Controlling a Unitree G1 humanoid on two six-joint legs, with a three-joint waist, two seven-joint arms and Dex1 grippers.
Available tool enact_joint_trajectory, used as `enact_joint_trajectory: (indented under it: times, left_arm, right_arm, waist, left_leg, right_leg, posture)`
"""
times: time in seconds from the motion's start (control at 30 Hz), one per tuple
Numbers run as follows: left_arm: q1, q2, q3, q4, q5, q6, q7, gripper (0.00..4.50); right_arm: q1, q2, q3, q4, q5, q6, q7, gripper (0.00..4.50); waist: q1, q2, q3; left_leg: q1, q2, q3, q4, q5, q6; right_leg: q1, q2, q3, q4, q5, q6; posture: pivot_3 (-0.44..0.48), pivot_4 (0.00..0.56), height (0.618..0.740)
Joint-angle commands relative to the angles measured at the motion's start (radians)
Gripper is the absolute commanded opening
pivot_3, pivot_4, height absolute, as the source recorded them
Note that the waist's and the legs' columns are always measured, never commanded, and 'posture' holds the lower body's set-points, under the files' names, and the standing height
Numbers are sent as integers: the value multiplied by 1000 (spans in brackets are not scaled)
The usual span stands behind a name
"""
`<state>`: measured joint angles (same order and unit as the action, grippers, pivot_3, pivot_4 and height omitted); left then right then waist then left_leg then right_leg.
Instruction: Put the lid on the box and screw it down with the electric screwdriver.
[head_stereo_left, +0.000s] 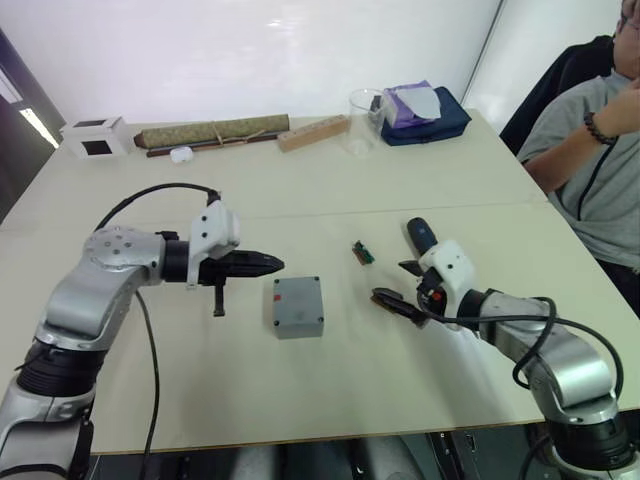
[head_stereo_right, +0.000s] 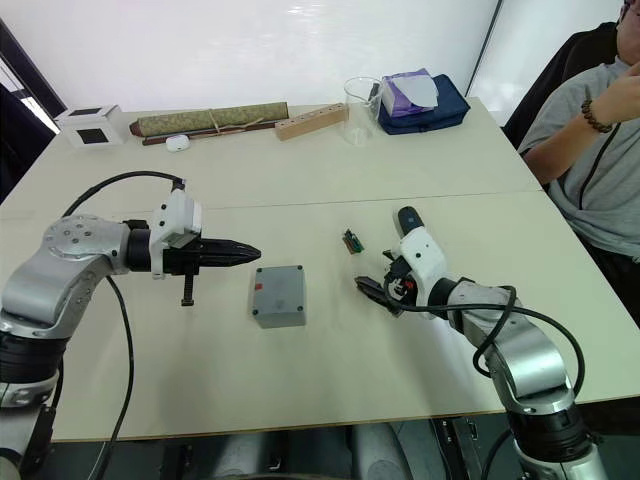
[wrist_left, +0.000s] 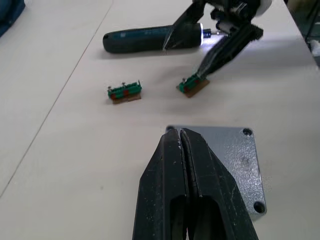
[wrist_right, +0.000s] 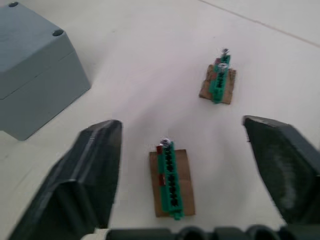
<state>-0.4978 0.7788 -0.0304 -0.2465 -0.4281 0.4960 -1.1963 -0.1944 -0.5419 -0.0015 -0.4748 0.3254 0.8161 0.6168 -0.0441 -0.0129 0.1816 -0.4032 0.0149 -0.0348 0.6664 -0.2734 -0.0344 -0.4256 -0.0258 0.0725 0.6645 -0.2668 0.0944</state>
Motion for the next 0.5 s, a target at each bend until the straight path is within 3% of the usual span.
enact_joint_trajectory:
  times: [0.03,0.37,0.5]
  left_arm:
    - [-28,-7,-14,-31,-19,5,2,0]
    - [-26,-7,-22,-34,-15,8,6,0]
    - [-26,-7,-24,-29,-10,4,6,0]
  right_arm:
    - [-35,13,21,43,4,-25,-1,4419]
    - [-38,16,51,80,-5,-64,-11,4419]
    - [-32,12,53,74,0,-63,-9,3436]
  waist:
    - [0,0,0]
    - [1,0,0]
    - [1,0,0]
  left_leg:
    - [0,0,0,0,0,0]
    - [0,0,0,0,0,0]
    - [0,0,0,0,0,0]
  right_leg:
    - [0,0,0,0,0,0]
    - [0,0,0,0,0,0]
    - [0,0,0,0,0,0]
  posture:
    - [0,150,736]
    - [0,150,736]
    - [0,150,736]
